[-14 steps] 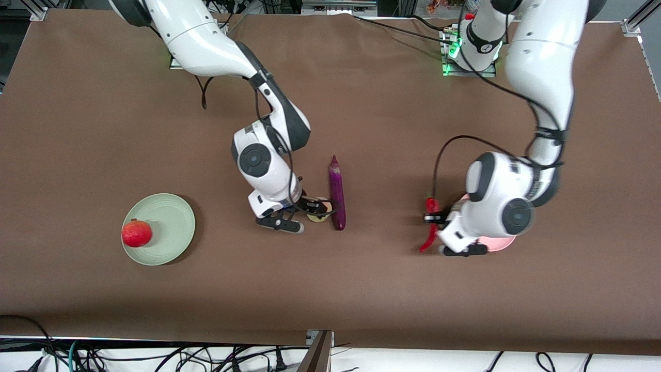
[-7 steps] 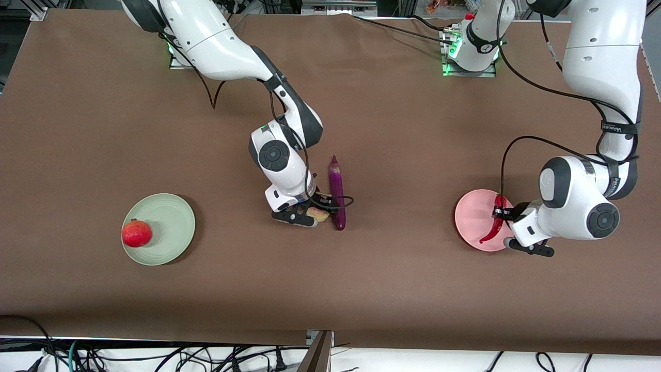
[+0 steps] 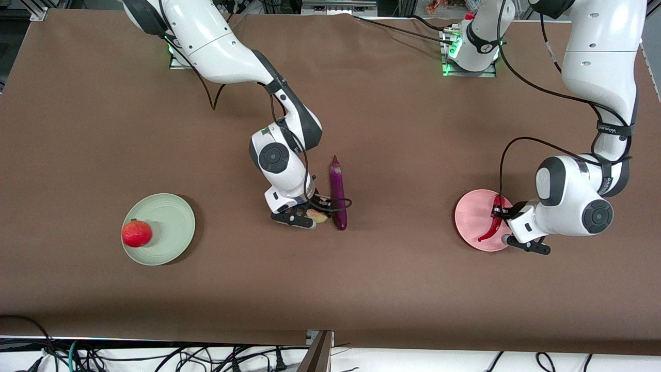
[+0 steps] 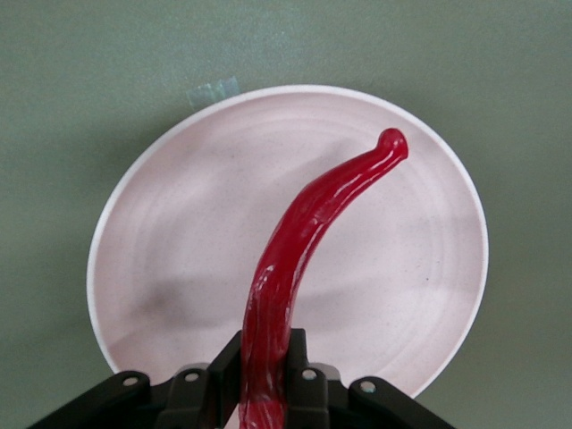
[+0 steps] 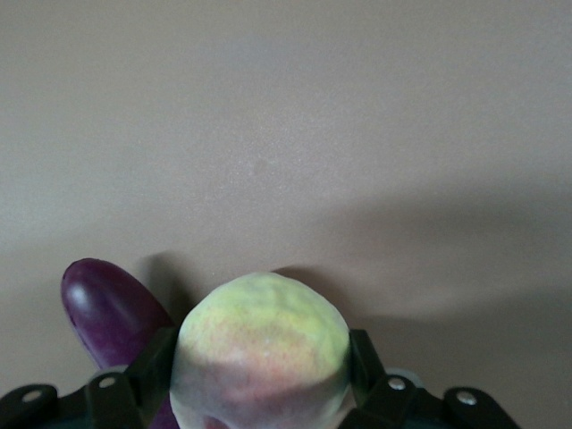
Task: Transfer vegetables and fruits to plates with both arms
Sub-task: 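Place the peach on the green plate while the left gripper reaches the eggplant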
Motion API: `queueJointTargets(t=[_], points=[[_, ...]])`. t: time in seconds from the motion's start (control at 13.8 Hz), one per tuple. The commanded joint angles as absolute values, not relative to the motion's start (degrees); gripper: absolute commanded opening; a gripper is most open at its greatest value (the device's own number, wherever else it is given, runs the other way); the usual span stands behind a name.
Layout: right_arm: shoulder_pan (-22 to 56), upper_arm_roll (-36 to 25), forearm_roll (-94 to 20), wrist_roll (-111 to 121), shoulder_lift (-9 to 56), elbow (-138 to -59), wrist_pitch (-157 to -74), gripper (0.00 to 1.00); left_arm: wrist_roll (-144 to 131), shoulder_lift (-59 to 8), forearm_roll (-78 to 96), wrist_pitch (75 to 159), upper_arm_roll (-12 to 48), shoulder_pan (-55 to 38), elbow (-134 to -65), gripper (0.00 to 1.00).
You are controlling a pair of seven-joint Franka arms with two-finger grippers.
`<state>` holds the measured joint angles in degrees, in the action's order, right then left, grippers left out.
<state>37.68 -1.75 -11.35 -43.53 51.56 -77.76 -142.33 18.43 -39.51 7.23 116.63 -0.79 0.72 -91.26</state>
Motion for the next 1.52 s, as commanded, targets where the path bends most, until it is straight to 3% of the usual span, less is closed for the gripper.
queueJointTargets(t=[0.0,0.22,0.36,0.65,0.8,1.02,1.23,1.45], points=[[36.57,-3.33,-11.51,-42.11,48.27,-77.26,-136.19,0.3,18.63,-40.25,6.15,117.16,-0.79,0.44,-90.62,0.25],[29.65,-4.39,-11.69,-27.67,43.25,-75.77,-120.98,0.29,18.99,-41.22,6.15,117.16,-0.79,0.7,-89.47,0.79],[21.92,-4.39,-11.6,-13.52,41.67,-75.5,-114.63,0.29,18.55,-41.05,6.15,117.07,-0.79,0.62,-88.86,0.89],[16.44,-9.21,-6.53,4.8,41.66,-76.37,-112.59,0.29,15.67,-39.65,6.59,110.42,-0.44,-0.26,-85.18,0.9],[15.13,-12.21,-5.63,9.74,42.36,-77.6,-113.02,0.29,8.12,-36.93,6.94,105.4,0.61,-1.75,-84.73,0.97],[14.15,-12.22,-5.71,9.15,43.94,-77.61,-114.16,0.29,-5.4,-33.58,7.12,99.68,6.48,-3.34,-84.9,1.0],[13.98,-12.22,-5.63,9.14,45.7,-78.22,-117.41,0.3,-21.22,-33.39,7.12,100.63,14.56,-3.69,-84.99,1.0],[13.71,-12.22,-5.62,9.23,46.05,-80.41,-120.58,0.3,-34.33,-36.46,9.39,109.3,16.52,-10.25,-84.9,1.0]])
